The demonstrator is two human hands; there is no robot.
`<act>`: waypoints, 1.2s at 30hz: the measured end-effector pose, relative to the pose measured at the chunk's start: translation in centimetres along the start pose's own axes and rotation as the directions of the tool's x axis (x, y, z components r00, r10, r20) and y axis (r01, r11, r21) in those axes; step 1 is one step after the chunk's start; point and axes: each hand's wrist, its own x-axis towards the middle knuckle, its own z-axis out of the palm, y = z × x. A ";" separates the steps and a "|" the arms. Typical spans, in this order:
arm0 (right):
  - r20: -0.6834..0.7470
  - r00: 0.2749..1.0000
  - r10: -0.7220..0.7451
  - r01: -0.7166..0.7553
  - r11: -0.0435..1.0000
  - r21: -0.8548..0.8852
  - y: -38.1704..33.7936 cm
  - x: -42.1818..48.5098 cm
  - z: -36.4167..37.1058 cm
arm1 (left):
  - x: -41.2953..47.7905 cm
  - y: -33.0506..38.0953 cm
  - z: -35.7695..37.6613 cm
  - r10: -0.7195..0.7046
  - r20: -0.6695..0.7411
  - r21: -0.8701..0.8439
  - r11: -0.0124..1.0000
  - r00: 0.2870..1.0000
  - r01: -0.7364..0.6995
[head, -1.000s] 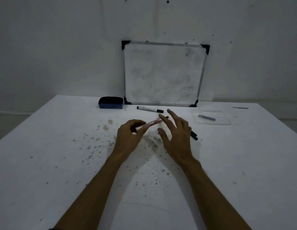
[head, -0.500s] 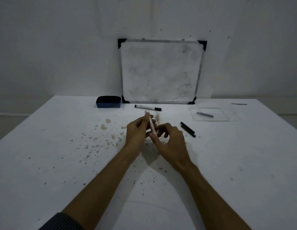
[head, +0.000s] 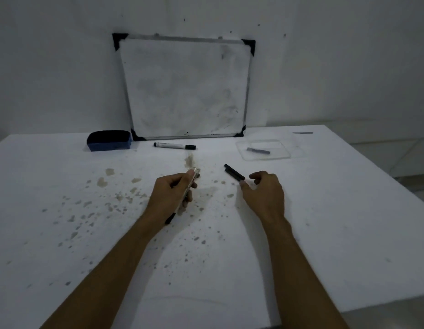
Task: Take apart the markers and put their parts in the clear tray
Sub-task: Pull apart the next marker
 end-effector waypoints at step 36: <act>0.513 0.857 -0.036 -0.452 0.425 0.784 -6.7 1.2 5.8 | 1.3 1.5 -5.8 0.027 0.164 0.067 0.997 0.986 -0.039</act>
